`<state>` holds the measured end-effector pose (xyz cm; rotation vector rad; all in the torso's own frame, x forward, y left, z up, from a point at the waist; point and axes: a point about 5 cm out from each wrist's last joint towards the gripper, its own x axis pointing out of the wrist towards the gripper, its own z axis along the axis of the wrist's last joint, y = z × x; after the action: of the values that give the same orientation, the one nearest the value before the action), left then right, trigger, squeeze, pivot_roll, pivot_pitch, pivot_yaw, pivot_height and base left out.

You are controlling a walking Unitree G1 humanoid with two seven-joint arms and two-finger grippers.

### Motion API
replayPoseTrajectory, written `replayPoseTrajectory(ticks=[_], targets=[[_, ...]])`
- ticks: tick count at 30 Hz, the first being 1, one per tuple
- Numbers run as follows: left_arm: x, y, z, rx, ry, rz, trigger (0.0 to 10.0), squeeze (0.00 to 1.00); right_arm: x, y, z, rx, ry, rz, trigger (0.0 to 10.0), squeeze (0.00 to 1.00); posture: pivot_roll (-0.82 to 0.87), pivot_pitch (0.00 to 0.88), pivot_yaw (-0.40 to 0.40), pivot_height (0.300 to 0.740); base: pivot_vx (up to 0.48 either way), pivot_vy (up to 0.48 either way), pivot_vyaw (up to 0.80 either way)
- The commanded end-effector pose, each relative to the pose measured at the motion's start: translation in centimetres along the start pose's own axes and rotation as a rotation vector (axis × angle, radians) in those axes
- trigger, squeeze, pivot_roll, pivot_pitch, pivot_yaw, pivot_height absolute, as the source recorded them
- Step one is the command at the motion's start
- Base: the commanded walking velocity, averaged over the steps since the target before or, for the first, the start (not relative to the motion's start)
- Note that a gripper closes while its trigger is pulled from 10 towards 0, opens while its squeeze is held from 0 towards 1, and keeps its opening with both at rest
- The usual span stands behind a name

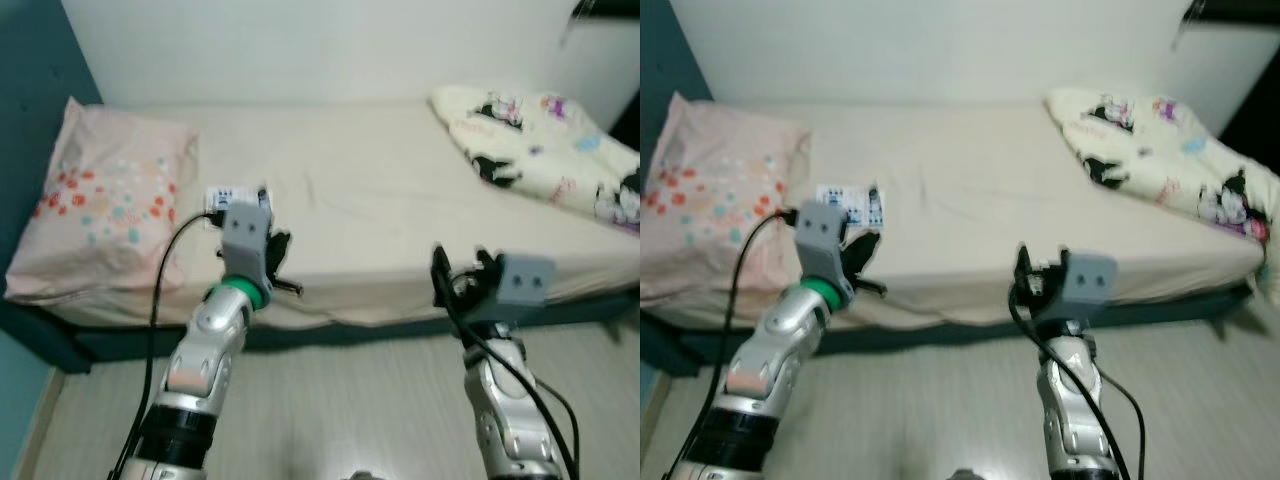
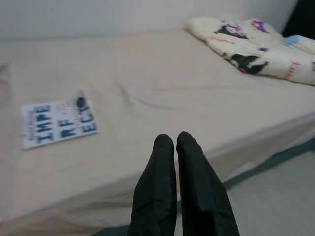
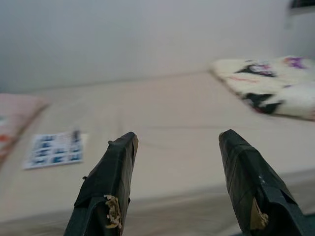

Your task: Clean up the room

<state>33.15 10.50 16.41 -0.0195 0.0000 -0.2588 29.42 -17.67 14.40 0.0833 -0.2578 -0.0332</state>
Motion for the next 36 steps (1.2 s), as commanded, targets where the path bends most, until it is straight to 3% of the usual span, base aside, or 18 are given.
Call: replayPoseTrajectory(ticks=[1, 36], targets=[[0.07, -0.21, -0.19, 0.005, 0.013, -0.01, 10.0, 0.0, -0.22, -0.24, -0.29, 0.011, 0.012, -0.015, 10.0, 0.0, -0.1, 0.082, 0.023, 0.74, 0.0, 0.0, -0.8], [0.5, -0.3, -0.34, 0.006, 0.007, 0.001, 10.0, 0.0, -0.02, 0.16, -0.01, 0.007, 0.001, 0.01, 10.0, 0.0, -0.1, 0.086, 0.018, 0.74, 0.0, 0.0, -0.8]])
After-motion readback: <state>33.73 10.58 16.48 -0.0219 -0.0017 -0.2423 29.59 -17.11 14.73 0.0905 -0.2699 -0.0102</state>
